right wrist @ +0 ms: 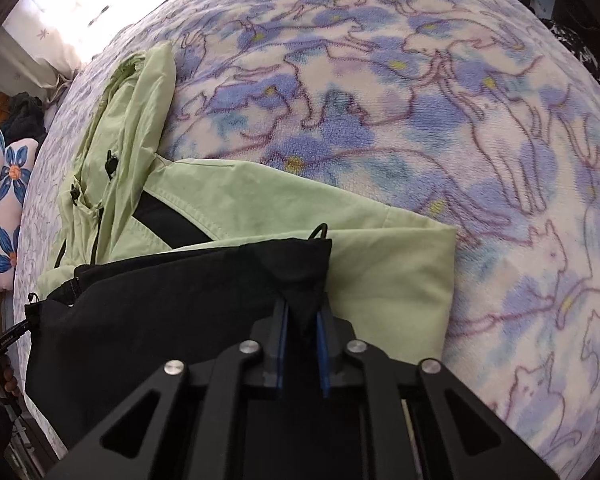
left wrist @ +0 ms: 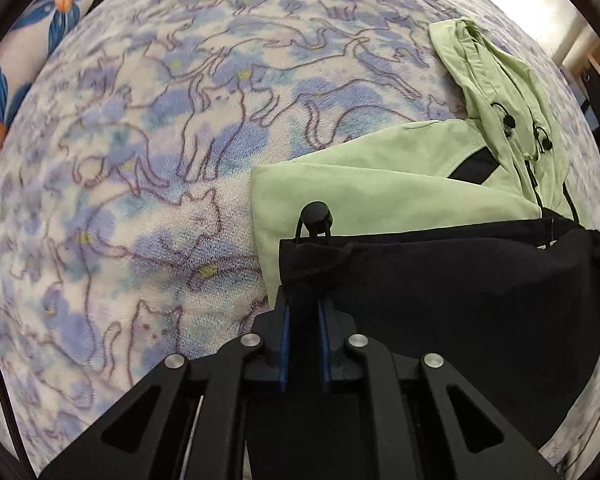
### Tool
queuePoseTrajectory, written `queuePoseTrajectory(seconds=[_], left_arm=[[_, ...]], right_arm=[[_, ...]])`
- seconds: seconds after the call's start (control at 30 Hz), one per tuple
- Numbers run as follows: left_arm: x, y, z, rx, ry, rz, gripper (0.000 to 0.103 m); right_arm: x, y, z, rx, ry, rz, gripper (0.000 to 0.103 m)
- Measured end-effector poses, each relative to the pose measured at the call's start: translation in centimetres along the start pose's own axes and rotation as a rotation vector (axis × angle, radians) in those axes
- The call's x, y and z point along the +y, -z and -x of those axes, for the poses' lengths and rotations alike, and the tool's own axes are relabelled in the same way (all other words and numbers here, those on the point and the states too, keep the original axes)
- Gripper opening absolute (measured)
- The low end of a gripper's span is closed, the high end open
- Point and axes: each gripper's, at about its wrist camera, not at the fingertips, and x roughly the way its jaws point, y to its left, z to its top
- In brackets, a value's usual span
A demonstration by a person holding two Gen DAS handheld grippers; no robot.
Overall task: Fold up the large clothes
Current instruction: 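Lay the held hem over the jacket just below the hood with both tools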
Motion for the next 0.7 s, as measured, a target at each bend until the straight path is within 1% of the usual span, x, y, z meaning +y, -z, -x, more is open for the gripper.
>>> queuePoseTrajectory(seconds=[0.07,0.13,0.27,0.37,0.43,0.5,0.53,0.6,0.7], left_arm=[[-0.9,-0.3,0.8,-0.021,-0.021,-0.019,0.008],[-1.5,-0.9,1.6,-0.051,-0.025,-0.024,0.008],[-2.5,-3.3,3.2,-0.119,-0.001,-0.029,0.008],[-3.7,-5.3,3.4,-0.164,-0.009,-0.055,0.008],[-4.5,-6.6,2.4,-0.172,-0.022,-0.059,0.008],[-4.8,-7.5,0.8,-0.161,-0.035,-0.046,0.008],[-4.8,-7.7,0.1,-0.153,-0.045,-0.038,0.008],[-4.6,-8.1,-2.4,-0.112,-0.056,-0.007,0.008],[-4.6,-7.9,-4.7,-0.084,-0.072,0.008,0.008]], right_arm=[[0.1,0.5,1.4,-0.037,0.006,-0.010,0.009],[-0.2,0.9,3.1,-0.074,0.010,-0.026,0.009],[-0.6,0.7,5.6,-0.137,0.019,-0.060,0.008],[-1.1,-0.2,6.3,-0.186,0.045,-0.078,0.008],[-1.2,-0.9,5.6,-0.194,0.058,-0.089,0.008],[-1.6,-1.5,4.0,-0.179,0.083,-0.101,0.009],[-1.7,-1.7,3.0,-0.168,0.099,-0.101,0.009],[-1.9,-1.8,1.2,-0.146,0.127,-0.105,0.009],[-1.8,-1.7,-0.2,-0.150,0.150,-0.103,0.009]])
